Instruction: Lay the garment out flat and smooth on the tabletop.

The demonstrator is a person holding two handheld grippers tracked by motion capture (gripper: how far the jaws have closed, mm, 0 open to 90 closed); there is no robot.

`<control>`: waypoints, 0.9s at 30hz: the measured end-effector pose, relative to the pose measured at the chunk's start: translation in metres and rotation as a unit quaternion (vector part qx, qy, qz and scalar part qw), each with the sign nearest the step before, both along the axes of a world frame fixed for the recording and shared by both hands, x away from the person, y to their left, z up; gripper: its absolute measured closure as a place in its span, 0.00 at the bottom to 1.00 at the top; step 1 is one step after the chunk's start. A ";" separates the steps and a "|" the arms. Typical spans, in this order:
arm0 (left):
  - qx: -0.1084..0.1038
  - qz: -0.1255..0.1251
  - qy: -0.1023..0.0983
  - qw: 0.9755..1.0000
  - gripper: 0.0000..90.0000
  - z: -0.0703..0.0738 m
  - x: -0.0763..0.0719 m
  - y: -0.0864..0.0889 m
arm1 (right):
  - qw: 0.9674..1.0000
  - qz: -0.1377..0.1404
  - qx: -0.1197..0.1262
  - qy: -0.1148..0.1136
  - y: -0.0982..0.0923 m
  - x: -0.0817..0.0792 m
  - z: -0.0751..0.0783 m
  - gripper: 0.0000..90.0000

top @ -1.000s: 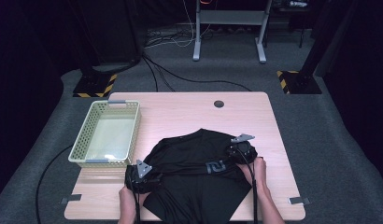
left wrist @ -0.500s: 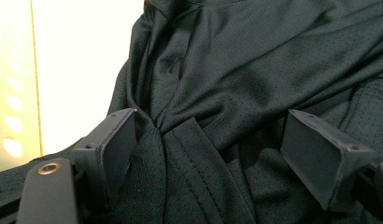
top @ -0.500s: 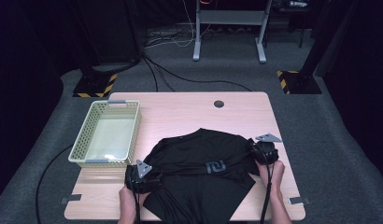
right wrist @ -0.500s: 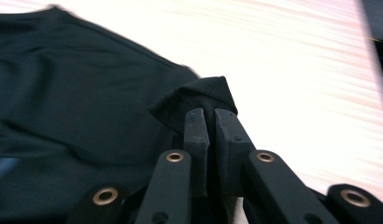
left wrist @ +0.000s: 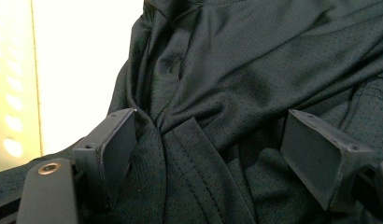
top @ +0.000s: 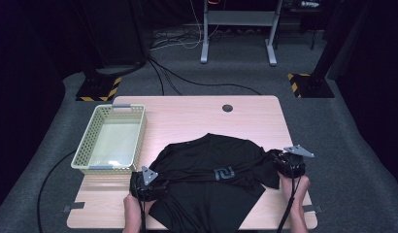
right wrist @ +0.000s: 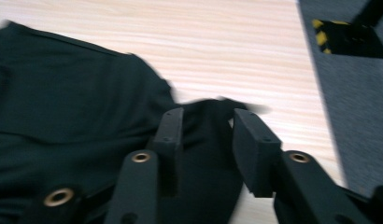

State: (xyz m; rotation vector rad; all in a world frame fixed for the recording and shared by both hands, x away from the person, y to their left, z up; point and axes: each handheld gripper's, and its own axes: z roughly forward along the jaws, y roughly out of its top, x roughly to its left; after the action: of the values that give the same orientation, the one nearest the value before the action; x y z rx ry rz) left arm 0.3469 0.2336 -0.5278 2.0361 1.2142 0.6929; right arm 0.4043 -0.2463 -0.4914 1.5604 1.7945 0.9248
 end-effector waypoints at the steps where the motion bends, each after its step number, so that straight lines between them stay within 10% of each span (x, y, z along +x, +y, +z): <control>1: 0.000 0.000 0.000 1.000 0.21 0.000 0.000 0.000 | 1.000 0.011 0.007 -0.001 0.004 -0.001 0.001 0.64; 6: 0.000 0.000 0.000 1.000 0.21 0.000 0.000 0.000 | 0.995 0.091 0.032 0.019 0.048 0.001 0.005 0.42; 15: 0.001 0.008 -0.001 1.000 0.21 0.000 -0.002 -0.002 | 0.973 0.215 -0.017 0.080 0.168 0.013 -0.022 0.14; 27: 0.001 0.000 -0.001 1.000 0.21 0.000 0.001 -0.042 | 0.984 0.164 -0.019 0.066 0.128 0.016 -0.034 0.11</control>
State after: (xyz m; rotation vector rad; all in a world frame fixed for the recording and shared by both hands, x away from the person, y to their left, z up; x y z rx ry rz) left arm 0.3478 0.1917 -0.5276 2.0359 1.2141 0.6958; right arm 0.4204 -0.1183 -0.5250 1.3531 2.1961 0.9462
